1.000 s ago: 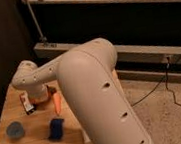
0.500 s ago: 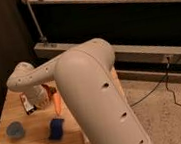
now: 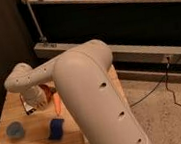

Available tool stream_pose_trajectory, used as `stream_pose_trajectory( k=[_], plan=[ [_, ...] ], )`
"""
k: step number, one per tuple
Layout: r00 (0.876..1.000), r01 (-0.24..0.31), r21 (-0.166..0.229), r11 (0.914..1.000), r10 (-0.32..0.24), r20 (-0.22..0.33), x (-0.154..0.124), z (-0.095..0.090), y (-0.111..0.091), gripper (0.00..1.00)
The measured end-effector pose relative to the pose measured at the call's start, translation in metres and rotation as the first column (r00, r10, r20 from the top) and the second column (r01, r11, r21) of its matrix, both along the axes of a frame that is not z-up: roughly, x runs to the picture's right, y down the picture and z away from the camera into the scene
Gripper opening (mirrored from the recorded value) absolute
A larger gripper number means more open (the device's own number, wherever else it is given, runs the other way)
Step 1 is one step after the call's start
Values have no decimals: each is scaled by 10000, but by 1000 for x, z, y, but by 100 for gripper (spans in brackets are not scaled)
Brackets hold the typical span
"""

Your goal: Push the ceramic bowl across the table

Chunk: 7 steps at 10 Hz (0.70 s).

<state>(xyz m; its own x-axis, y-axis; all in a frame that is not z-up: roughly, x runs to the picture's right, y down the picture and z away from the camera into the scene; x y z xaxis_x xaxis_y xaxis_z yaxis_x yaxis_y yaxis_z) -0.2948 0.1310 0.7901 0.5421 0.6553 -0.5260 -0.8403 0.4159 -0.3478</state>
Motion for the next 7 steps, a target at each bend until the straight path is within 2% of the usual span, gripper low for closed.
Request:
stream_pose_trajectory(
  k=[4,7],
  plan=[
    [9993,292,-272,9992,-286,220,-20,19,18,0],
    [9991,416,-401,9983,-418,-41,-24,32,23,0]
  ],
)
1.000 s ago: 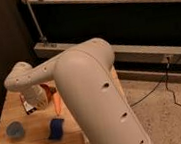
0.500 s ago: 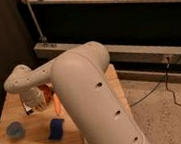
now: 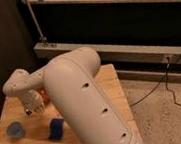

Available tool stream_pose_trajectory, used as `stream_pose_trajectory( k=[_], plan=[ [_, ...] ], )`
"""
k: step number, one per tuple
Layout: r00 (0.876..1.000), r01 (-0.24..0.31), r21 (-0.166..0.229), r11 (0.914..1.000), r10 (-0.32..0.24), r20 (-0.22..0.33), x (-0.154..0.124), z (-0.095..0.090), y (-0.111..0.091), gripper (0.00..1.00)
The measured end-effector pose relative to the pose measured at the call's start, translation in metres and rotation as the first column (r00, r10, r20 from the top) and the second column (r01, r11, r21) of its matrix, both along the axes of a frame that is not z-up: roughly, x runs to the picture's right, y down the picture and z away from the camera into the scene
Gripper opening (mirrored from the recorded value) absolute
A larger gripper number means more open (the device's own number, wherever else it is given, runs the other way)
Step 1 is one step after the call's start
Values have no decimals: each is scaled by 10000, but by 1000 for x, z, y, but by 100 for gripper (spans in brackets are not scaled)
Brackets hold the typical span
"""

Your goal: Push the ceramic bowl across the table

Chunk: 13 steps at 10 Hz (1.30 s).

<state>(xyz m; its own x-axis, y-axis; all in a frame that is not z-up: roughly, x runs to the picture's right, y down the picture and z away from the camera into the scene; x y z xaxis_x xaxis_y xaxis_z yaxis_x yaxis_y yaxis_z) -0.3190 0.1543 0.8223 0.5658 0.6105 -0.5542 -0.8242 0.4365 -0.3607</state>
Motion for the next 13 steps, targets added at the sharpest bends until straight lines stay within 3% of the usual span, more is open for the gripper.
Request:
stream_pose_trajectory(
  k=[3,6,8,10,12,13],
  plan=[
    [9989,-407,217,9989,411,-203,-9,22,-20,0],
    [9922,-1237,1538,9803,1248,25,-15,41,-86,0],
    [9884,-1466,2078,9671,1517,-86,-8,57,-111,0],
    [9837,-1734,2368,9560,1800,-61,-14,71,-126,0],
    [9813,-1876,2469,9507,1922,57,-26,71,-132,0],
    [9796,-1980,2522,9472,2001,174,-31,62,-138,0]
  ],
)
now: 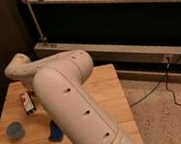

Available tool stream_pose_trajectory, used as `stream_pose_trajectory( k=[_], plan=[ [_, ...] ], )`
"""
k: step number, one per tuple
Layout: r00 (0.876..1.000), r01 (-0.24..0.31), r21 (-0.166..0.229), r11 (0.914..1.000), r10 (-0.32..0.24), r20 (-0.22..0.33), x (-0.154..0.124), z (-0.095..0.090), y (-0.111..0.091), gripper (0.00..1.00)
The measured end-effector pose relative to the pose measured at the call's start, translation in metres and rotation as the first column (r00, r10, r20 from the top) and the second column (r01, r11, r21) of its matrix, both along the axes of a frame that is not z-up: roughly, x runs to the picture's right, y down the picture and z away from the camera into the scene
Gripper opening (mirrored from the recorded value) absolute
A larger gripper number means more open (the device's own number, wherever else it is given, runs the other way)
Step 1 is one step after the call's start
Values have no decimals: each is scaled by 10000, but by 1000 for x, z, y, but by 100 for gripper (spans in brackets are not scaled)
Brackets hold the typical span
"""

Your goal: Push the ceramic bowl across the table

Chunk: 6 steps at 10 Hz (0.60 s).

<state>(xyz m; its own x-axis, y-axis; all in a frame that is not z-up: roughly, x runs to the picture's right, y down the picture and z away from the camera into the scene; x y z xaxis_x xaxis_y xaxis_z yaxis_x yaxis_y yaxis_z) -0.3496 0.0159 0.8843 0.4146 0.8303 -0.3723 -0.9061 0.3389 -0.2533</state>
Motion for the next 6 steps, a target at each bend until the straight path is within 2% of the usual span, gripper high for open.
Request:
stream_pose_trajectory(
  k=[2,3,4,6],
  plan=[
    [9997,-115,64,9999,114,198,-2,-25,-10,0],
    [9998,-102,-137,9999,104,186,7,-45,-7,0],
    [9999,-16,-345,9994,21,145,17,-61,0,0],
    [9995,314,-683,9972,-312,33,33,-77,19,0]
  ],
)
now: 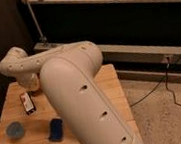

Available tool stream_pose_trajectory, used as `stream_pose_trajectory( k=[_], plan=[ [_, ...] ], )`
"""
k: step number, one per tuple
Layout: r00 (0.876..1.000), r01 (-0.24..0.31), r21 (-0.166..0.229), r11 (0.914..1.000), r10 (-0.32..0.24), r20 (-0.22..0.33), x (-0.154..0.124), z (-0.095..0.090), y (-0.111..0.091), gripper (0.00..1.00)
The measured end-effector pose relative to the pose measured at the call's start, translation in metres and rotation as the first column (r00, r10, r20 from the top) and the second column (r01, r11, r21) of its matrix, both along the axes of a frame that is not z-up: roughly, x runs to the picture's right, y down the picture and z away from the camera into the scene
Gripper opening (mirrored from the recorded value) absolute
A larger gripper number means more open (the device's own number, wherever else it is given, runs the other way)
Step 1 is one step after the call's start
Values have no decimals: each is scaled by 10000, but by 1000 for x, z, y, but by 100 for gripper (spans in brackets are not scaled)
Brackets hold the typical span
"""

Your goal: Push the ceramic bowl across the table

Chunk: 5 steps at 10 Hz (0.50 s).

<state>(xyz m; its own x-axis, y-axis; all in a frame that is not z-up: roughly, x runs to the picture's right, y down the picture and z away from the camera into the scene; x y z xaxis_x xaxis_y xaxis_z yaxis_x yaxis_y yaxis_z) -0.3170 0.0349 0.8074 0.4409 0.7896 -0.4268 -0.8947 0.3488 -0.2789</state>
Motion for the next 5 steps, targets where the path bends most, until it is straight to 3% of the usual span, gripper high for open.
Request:
stream_pose_trajectory(
  k=[3,5],
  plan=[
    [9990,455,-501,9977,-454,30,9,-8,35,0],
    [9985,515,-704,9962,-501,214,6,-1,52,0]
  ],
)
